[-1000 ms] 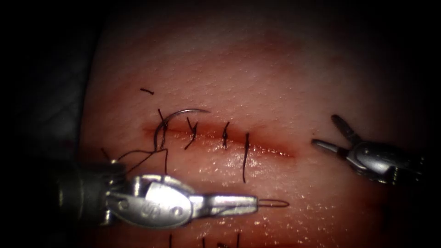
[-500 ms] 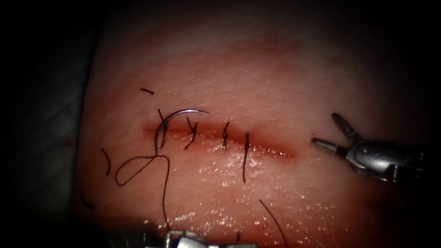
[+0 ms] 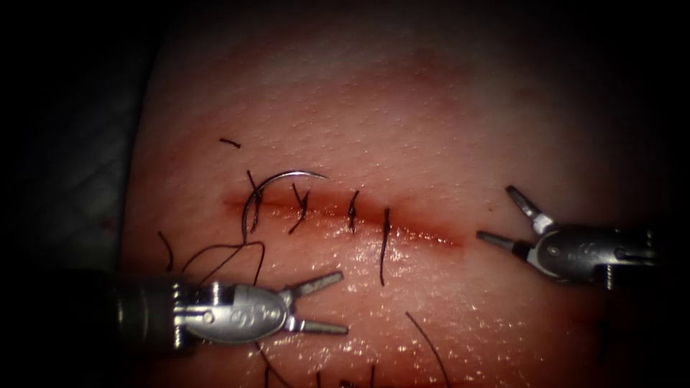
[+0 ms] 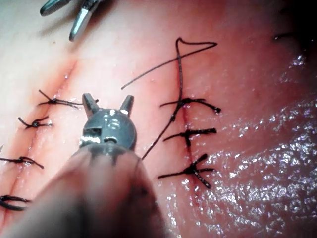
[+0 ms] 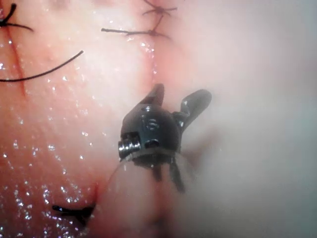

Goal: Wound Closure
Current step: With the left jaws, grasp the remaining suture tail.

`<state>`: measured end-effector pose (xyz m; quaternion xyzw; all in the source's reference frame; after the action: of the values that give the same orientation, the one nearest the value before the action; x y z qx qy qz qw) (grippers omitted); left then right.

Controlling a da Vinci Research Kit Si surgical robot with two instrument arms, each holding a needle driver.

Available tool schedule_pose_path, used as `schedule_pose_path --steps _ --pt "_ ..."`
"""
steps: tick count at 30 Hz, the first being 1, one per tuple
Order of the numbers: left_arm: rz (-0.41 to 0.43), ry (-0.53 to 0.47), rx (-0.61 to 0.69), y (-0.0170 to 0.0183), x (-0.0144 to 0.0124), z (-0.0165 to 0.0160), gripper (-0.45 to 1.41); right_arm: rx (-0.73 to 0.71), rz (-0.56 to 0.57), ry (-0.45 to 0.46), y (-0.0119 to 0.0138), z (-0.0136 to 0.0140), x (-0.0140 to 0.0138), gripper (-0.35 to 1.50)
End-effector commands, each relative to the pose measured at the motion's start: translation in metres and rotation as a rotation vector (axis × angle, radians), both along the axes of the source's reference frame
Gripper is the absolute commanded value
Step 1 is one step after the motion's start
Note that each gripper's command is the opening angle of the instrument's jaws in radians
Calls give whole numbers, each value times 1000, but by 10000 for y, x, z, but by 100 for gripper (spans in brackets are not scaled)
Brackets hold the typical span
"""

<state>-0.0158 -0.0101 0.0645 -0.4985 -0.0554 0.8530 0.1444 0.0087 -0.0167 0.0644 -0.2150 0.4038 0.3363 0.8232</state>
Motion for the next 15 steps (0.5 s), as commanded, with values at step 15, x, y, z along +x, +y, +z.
schedule_pose_path --steps 15 --pt "24 56 5 16 -30 35 14 21 -137 -47 -22 -14 35 148"
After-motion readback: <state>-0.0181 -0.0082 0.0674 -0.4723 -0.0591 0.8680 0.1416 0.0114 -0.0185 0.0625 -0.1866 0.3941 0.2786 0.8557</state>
